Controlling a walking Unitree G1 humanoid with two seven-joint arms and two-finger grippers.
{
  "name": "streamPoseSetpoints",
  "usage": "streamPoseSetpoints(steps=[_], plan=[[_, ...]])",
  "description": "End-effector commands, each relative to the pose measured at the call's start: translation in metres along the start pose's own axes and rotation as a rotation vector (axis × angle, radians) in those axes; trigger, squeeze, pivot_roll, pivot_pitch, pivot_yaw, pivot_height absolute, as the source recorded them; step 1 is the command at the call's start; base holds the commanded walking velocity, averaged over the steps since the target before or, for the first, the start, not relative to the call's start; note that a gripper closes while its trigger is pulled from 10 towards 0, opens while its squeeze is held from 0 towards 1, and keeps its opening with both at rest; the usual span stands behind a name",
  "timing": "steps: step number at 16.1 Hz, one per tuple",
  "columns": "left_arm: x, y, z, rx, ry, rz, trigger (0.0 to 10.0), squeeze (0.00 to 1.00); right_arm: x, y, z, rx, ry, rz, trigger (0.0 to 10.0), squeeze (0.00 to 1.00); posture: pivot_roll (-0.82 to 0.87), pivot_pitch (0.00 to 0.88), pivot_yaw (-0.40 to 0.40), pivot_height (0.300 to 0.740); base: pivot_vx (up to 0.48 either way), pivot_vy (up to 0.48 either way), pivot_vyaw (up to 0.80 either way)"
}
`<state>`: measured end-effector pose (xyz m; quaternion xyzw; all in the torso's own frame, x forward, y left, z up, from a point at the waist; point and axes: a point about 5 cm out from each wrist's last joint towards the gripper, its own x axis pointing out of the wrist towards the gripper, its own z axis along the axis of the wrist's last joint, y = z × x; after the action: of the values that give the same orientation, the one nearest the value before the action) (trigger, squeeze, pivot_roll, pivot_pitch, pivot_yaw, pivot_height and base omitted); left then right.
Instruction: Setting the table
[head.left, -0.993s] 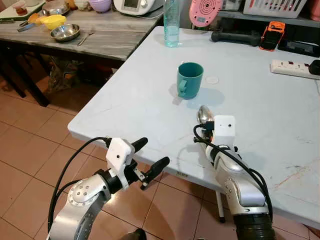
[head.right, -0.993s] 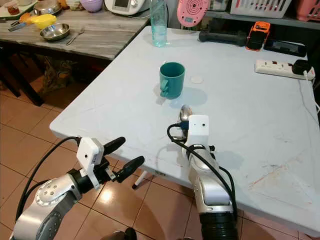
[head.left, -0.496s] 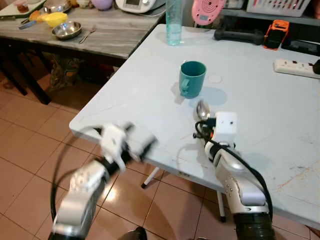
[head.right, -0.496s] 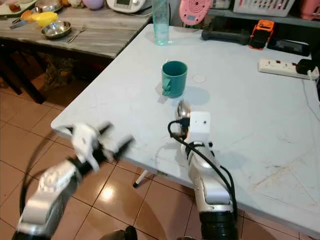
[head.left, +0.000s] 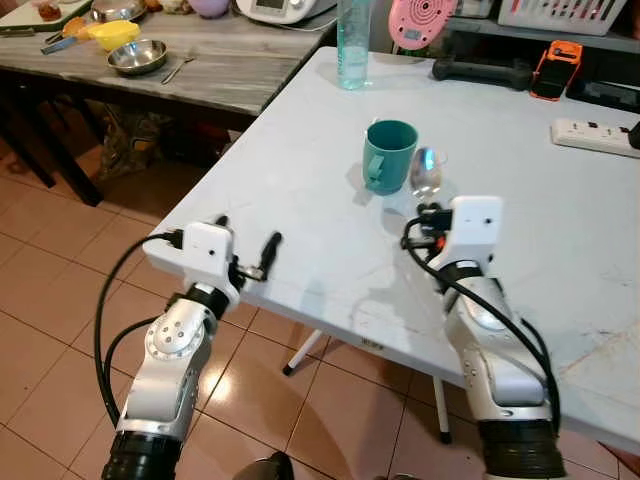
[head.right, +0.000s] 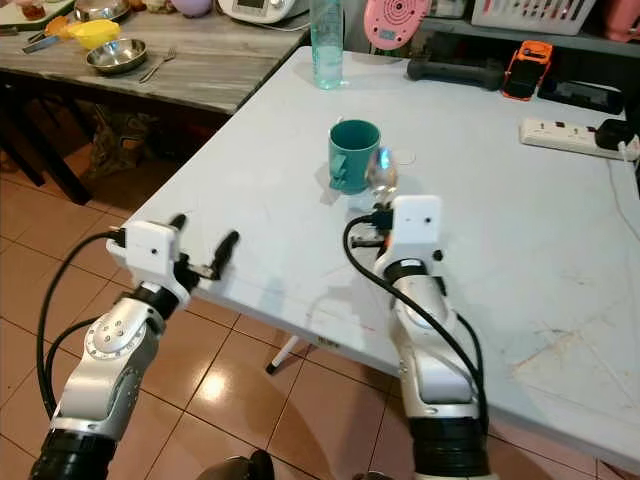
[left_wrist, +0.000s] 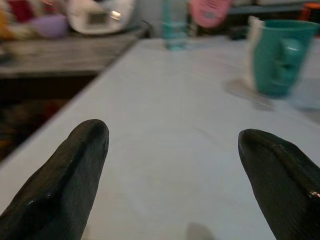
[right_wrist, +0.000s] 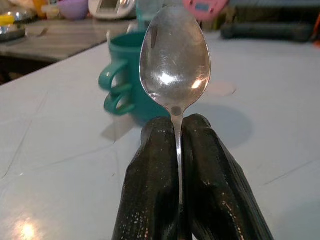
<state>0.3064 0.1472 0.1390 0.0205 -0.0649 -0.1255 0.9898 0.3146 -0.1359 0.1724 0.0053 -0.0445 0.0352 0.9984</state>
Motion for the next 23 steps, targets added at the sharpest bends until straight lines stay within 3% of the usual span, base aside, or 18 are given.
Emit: streamPoseSetpoints(steps=[1, 3, 4, 5, 11, 16, 23], plan=[[0.000, 0.011, 0.000, 0.003, -0.005, 0.067, 10.0, 0.00, -0.002, -0.002, 0.007, -0.009, -0.042, -0.010, 0.0, 0.00, -0.03, 0.090, 0.054, 0.740, 0.000, 0.000, 0.00], [0.004, 0.012, -0.001, -0.004, -0.003, 0.066, 10.0, 0.00, -0.004, -0.009, 0.012, -0.049, -0.077, -0.029, 0.0, 0.00, -0.03, 0.089, 0.056, 0.740, 0.000, 0.000, 0.00], [0.005, 0.010, 0.000, -0.008, -0.011, 0.064, 10.0, 0.00, -0.005, -0.011, 0.013, -0.062, -0.086, -0.033, 7.4, 0.00, -0.04, 0.093, 0.058, 0.740, 0.000, 0.000, 0.00], [0.006, 0.009, 0.000, -0.009, -0.016, 0.064, 10.0, 0.00, -0.006, -0.012, 0.013, -0.057, -0.089, -0.035, 10.0, 0.00, -0.04, 0.093, 0.058, 0.740, 0.000, 0.000, 0.00], [0.005, 0.000, -0.003, -0.046, -0.019, 0.088, 10.0, 0.00, -0.010, -0.014, 0.016, -0.066, -0.108, -0.056, 10.0, 0.00, -0.04, 0.101, 0.063, 0.740, 0.000, 0.000, 0.00], [0.008, 0.003, -0.003, -0.074, -0.015, 0.087, 10.0, 0.00, -0.007, -0.014, 0.016, -0.048, -0.101, -0.058, 10.0, 0.00, -0.04, 0.100, 0.060, 0.740, 0.000, 0.000, -0.67], [0.008, 0.002, -0.004, -0.059, -0.020, 0.073, 10.0, 0.00, -0.007, -0.009, 0.015, -0.055, -0.107, -0.050, 10.0, 0.00, -0.04, 0.100, 0.065, 0.740, 0.000, 0.122, -0.08]])
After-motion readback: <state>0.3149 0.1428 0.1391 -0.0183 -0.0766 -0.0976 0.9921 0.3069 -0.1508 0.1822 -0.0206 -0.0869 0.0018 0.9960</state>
